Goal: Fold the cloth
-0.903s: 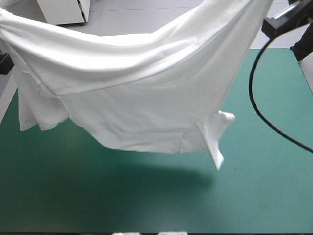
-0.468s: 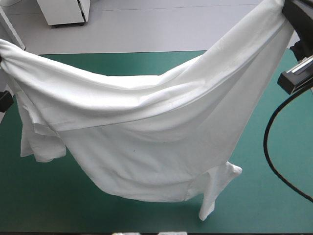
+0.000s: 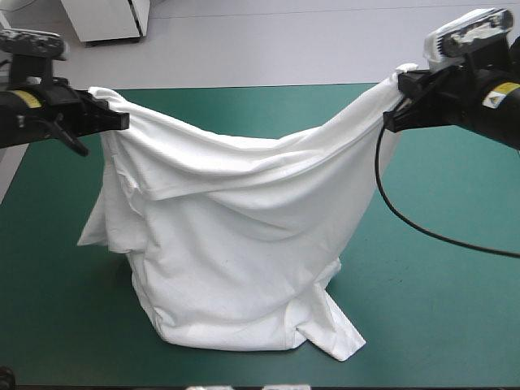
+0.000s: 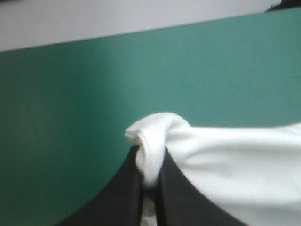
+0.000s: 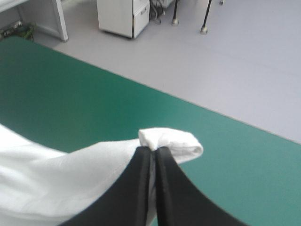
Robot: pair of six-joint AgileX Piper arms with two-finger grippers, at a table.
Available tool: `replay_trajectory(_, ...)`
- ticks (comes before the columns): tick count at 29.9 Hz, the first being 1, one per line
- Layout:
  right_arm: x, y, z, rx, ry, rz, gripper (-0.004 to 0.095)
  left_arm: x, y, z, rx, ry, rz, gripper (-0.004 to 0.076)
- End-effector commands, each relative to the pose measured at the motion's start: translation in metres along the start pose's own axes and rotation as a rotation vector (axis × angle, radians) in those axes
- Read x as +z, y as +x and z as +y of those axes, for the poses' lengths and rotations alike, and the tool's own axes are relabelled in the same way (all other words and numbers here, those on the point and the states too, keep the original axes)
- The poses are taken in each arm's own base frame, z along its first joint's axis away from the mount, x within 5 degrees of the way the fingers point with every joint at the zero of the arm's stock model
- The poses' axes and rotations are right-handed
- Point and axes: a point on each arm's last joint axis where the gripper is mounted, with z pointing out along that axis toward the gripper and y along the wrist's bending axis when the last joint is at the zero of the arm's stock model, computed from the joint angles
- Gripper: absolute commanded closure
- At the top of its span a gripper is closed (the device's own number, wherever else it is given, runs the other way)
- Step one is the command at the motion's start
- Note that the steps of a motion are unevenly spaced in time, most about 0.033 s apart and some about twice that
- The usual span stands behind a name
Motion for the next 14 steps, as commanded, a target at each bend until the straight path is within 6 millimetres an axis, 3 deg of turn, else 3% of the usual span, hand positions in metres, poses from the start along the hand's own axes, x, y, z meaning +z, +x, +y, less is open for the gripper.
replay_trajectory(1, 0.026, -0.002, -0.010, 0.015, 0.030, -0.044, 0.0921, 0.020, -0.005, 0.000, -0.012, 0.020, 0.029, 0.0733)
replay_trajectory(9, 0.128, 0.026, -0.039, 0.016, 0.066, 0.054, 0.0921, 0.124, -0.013, 0.012, -0.015, 0.016, 0.067, 0.0733)
replay_trajectory(14, 0.181, 0.050, -0.059, -0.006, 0.107, 0.094, 0.0921, 0.180, -0.017, 0.017, -0.033, 0.034, 0.005, 0.0733)
